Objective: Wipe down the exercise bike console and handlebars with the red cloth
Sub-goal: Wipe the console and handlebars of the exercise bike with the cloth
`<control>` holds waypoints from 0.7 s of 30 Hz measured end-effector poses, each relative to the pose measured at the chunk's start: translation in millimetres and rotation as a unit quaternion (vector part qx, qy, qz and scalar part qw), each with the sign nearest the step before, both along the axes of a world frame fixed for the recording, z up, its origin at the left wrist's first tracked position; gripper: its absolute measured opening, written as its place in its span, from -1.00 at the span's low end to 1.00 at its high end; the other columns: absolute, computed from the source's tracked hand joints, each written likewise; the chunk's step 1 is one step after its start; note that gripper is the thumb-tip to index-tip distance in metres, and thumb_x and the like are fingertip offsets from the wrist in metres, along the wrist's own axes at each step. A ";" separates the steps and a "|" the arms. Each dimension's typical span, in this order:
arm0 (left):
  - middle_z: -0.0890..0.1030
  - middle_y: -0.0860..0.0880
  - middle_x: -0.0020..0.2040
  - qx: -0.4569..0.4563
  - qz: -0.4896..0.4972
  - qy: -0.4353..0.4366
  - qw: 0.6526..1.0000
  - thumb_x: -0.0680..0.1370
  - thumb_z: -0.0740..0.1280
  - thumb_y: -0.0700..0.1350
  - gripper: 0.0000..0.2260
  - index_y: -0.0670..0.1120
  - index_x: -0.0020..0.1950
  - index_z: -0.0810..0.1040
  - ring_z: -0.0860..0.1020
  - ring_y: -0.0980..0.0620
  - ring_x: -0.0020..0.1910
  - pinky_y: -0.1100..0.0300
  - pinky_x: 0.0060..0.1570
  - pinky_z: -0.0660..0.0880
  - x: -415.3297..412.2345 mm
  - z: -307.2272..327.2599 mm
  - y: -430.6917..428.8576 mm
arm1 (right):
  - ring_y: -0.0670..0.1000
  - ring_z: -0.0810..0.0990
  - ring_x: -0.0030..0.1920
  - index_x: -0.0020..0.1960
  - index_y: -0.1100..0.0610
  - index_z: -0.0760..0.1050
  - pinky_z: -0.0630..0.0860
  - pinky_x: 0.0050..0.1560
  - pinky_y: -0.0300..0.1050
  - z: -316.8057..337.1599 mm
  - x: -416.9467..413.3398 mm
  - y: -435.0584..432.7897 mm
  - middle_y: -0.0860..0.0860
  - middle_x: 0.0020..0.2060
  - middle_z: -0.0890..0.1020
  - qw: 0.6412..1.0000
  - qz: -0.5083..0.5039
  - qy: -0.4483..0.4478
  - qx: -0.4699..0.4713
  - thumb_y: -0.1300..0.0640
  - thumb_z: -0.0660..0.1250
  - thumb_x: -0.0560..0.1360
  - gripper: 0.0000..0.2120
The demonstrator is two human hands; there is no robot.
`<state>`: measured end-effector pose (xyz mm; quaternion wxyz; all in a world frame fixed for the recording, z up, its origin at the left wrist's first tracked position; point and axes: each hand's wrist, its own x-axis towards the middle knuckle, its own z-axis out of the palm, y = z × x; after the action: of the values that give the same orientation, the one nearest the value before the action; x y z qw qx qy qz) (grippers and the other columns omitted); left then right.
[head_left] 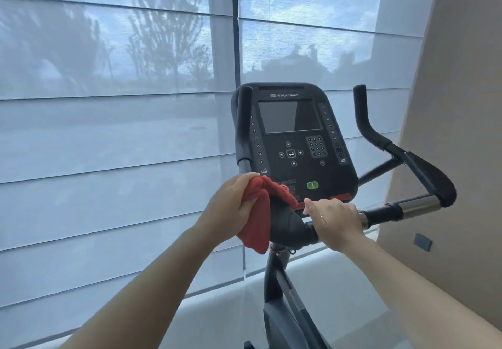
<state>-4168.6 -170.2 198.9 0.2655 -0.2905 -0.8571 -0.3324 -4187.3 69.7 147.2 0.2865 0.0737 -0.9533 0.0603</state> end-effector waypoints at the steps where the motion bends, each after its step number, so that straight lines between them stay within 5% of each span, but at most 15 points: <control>1: 0.55 -0.02 0.19 0.018 0.018 0.007 1.000 0.56 0.27 -0.16 -0.73 -0.08 0.27 0.46 0.47 0.05 0.16 0.34 0.17 0.31 -1.6 3.9 -1.1 | 0.07 0.53 -0.09 -0.16 0.01 0.56 0.24 -0.06 -0.03 -0.9 -0.6 0.9 -0.05 -0.20 0.62 1.000 -0.001 0.005 0.002 -0.17 -0.24 0.56 -0.38; 4: 0.57 -0.03 0.13 0.075 0.070 0.034 0.994 0.54 0.27 -0.22 -0.75 -0.10 0.22 0.49 0.47 0.08 0.09 0.42 0.11 0.29 -8.7 12.5 -4.2 | 0.04 0.55 -0.11 -0.16 -0.01 0.55 0.32 -0.06 -0.03 -2.4 -0.4 1.9 -0.09 -0.21 0.62 1.000 -0.002 0.012 0.004 -0.18 -0.26 0.54 -0.37; 7: 0.56 -0.04 0.15 0.099 0.113 0.020 0.989 0.54 0.27 -0.23 -0.73 -0.10 0.23 0.48 0.48 0.01 0.14 0.21 0.19 0.36 -16.4 8.8 -3.6 | 0.01 0.56 -0.14 -0.15 -0.03 0.56 0.38 -0.07 -0.04 -1.7 1.3 1.6 -0.10 -0.21 0.64 1.000 0.000 0.027 0.003 -0.21 -0.41 0.48 -0.25; 11: 0.52 -0.08 0.22 0.068 0.079 -0.030 0.994 0.59 0.23 -0.18 -0.72 -0.16 0.30 0.43 0.44 -0.04 0.24 0.09 0.29 0.33 -25.4 -5.0 14.1 | -0.02 0.56 -0.14 -0.15 -0.02 0.56 0.34 -0.10 -0.06 -3.6 1.6 2.5 -0.09 -0.21 0.65 0.999 -0.005 0.031 -0.004 -0.24 -0.45 0.44 -0.20; 14: 0.43 -0.07 0.33 0.012 0.067 -0.019 0.998 0.60 0.20 -0.19 -0.66 -0.16 0.37 0.38 0.35 -0.03 0.34 0.21 0.39 0.20 -38.5 -5.3 24.3 | -0.04 0.56 -0.16 -0.16 -0.03 0.56 0.30 -0.11 -0.08 -5.0 1.1 2.5 -0.09 -0.22 0.65 0.999 -0.016 0.039 -0.005 -0.24 -0.43 0.45 -0.22; 16: 0.43 -0.07 0.33 -0.020 0.059 -0.022 0.998 0.59 0.21 -0.19 -0.65 -0.14 0.38 0.37 0.34 -0.03 0.33 0.29 0.34 0.17 -47.1 -1.6 23.7 | -0.04 0.56 -0.16 -0.17 -0.03 0.57 0.30 -0.10 -0.08 -5.0 2.5 1.5 -0.09 -0.23 0.65 0.999 -0.021 0.039 -0.006 -0.25 -0.42 0.43 -0.22; 21: 0.49 -0.06 0.21 -0.028 0.069 -0.018 0.997 0.55 0.25 -0.20 -0.69 -0.10 0.30 0.42 0.40 -0.07 0.22 0.14 0.25 0.32 -49.1 0.0 21.0 | -0.02 0.55 -0.14 -0.17 -0.03 0.56 0.28 -0.05 -0.06 -3.1 4.6 -0.3 -0.09 -0.21 0.65 0.999 -0.035 0.011 0.000 -0.24 -0.38 0.45 -0.26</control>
<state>-4217.8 -149.2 198.9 0.2639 -0.2317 -0.8890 -0.2938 -4182.7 69.4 144.1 0.2993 0.0413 -0.9520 0.0493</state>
